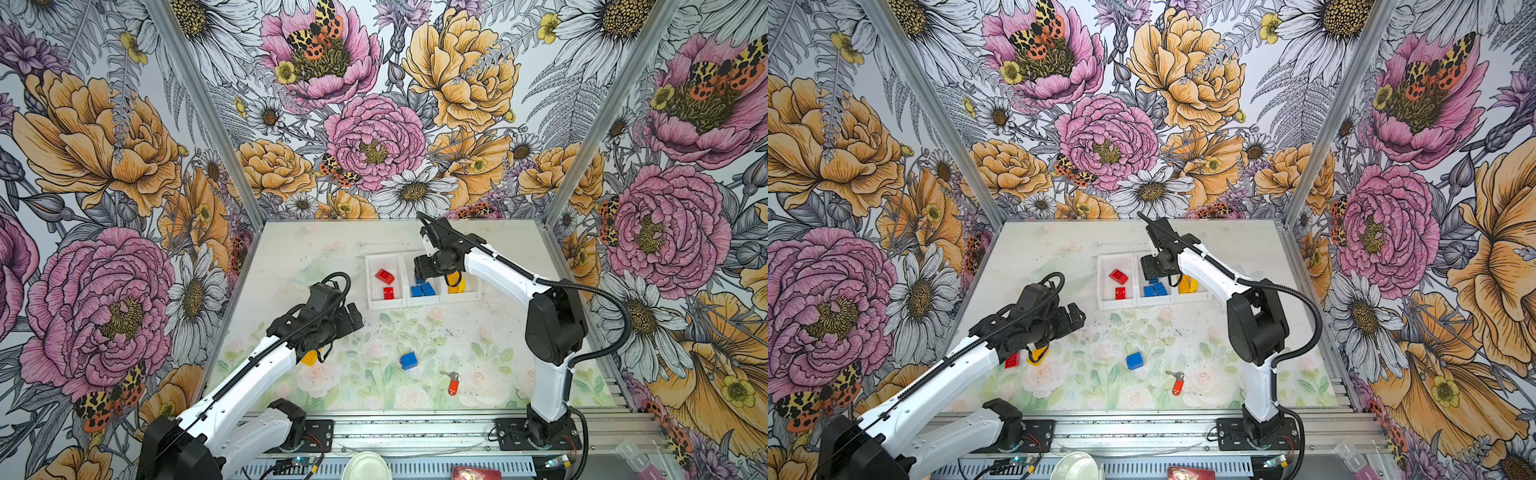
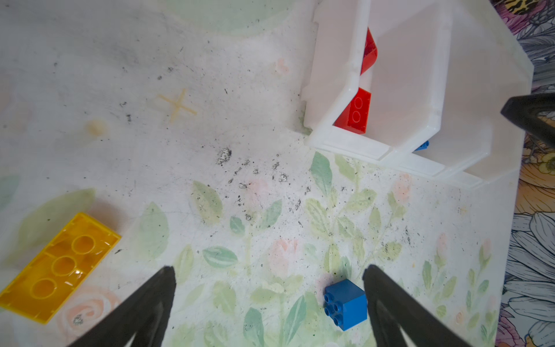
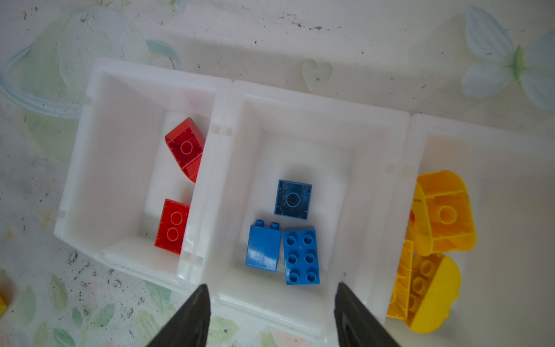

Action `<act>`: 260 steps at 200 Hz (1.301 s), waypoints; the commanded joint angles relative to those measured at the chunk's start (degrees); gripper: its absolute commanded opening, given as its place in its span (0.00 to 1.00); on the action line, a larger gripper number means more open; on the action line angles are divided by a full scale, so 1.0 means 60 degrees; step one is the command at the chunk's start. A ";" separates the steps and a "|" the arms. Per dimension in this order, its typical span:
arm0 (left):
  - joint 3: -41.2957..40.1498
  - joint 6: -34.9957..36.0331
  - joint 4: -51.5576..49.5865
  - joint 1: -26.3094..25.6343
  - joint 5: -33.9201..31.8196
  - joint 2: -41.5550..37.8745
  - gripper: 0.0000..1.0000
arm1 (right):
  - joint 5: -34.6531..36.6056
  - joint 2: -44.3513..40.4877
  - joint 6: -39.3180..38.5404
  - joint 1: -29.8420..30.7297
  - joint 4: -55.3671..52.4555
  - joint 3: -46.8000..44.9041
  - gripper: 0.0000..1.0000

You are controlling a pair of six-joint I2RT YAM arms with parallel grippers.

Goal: Sort the legos into containers by color
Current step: Pick up the lego from the bottom-left of the table.

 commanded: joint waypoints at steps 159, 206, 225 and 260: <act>0.0209 0.1931 -0.0959 0.2384 -0.0687 0.1619 0.94 | -0.0346 -0.2958 0.0766 0.0201 0.0157 -0.2470 0.82; 0.0037 0.1933 -0.0554 0.2483 -0.0649 0.2272 0.94 | -0.0458 -0.3298 0.0993 0.0208 0.0117 -0.2641 0.83; -0.0076 0.1882 -0.0381 0.2554 -0.0576 0.2381 0.94 | -0.0553 -0.3376 0.1150 0.0217 0.0080 -0.2693 0.83; -0.0256 0.1930 -0.0242 0.2812 -0.0354 0.2532 0.94 | -0.0597 -0.3539 0.1310 0.0303 -0.0025 -0.2787 0.83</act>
